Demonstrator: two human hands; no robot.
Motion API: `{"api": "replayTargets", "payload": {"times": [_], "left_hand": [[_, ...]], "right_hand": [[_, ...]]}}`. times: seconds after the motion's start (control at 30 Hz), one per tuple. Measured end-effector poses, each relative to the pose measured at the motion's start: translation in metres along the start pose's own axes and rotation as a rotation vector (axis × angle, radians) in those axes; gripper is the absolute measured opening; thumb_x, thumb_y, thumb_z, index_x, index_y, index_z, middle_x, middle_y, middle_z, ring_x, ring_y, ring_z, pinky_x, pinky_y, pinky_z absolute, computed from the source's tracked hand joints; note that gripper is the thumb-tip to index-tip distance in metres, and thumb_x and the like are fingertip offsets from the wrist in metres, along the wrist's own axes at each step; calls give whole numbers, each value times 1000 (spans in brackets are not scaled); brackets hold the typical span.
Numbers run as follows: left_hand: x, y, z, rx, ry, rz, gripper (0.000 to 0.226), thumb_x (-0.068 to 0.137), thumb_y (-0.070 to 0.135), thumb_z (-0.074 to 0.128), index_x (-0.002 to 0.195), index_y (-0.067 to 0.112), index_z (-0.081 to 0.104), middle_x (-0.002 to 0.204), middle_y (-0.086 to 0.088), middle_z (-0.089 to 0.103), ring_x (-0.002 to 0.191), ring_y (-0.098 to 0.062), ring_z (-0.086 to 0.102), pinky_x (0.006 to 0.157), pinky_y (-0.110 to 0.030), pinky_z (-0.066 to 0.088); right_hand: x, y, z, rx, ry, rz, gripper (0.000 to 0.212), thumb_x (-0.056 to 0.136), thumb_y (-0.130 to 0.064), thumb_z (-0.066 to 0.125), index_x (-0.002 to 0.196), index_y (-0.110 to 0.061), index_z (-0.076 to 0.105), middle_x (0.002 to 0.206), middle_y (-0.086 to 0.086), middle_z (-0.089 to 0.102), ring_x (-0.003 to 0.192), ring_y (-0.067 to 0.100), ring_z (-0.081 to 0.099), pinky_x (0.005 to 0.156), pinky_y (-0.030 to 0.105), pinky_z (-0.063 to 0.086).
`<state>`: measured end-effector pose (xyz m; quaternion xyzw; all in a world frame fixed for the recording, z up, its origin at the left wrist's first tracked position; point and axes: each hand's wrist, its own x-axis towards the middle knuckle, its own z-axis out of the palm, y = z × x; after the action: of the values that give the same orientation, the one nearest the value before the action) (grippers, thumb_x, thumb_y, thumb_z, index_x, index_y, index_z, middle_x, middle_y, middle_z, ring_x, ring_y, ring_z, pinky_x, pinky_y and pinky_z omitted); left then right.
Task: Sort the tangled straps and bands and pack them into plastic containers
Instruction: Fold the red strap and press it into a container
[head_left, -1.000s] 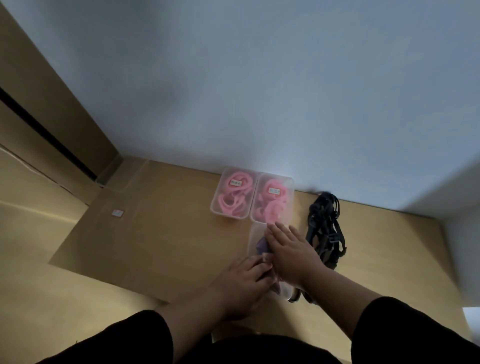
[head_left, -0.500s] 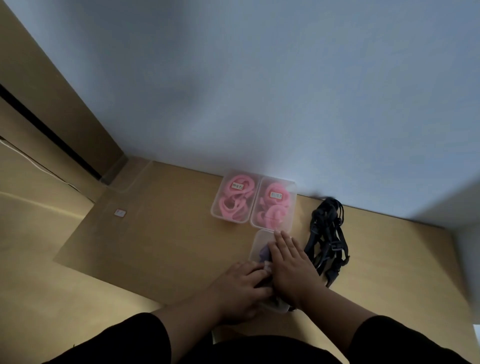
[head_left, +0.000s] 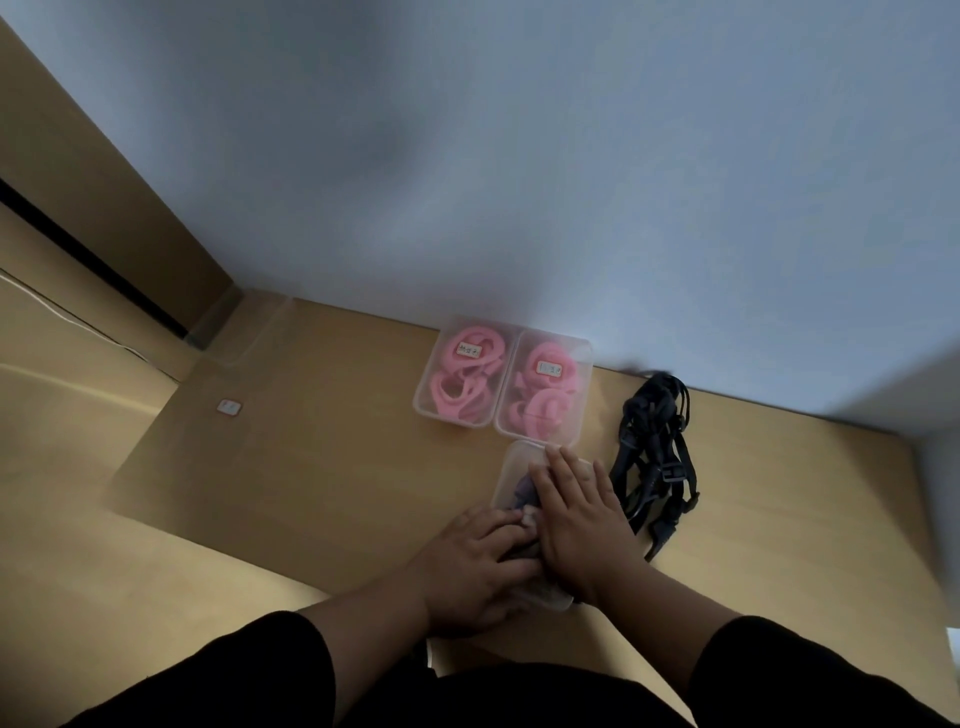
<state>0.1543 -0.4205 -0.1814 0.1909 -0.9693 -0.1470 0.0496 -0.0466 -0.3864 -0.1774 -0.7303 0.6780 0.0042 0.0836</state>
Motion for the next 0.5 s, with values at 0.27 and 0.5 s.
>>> {"api": "replayTargets", "payload": {"times": [0.27, 0.5], "left_hand": [[10, 0, -15, -59, 206, -360, 38, 94, 37, 50, 118, 14, 66, 120, -7, 65, 107, -28, 63, 103, -35, 37], [36, 6, -22, -214, 67, -585, 75, 97, 50, 30, 158, 8, 17, 166, -9, 10, 153, -22, 11, 117, -19, -6]], "right_hand": [[-10, -11, -2, 112, 0, -9, 60, 100, -46, 33, 144, -9, 51, 157, 16, 38, 148, 31, 31, 116, 50, 15], [-22, -17, 0, 269, 38, 206, 75, 98, -49, 32, 146, 7, 39, 158, 27, 28, 150, 36, 23, 123, 35, 0]]}}
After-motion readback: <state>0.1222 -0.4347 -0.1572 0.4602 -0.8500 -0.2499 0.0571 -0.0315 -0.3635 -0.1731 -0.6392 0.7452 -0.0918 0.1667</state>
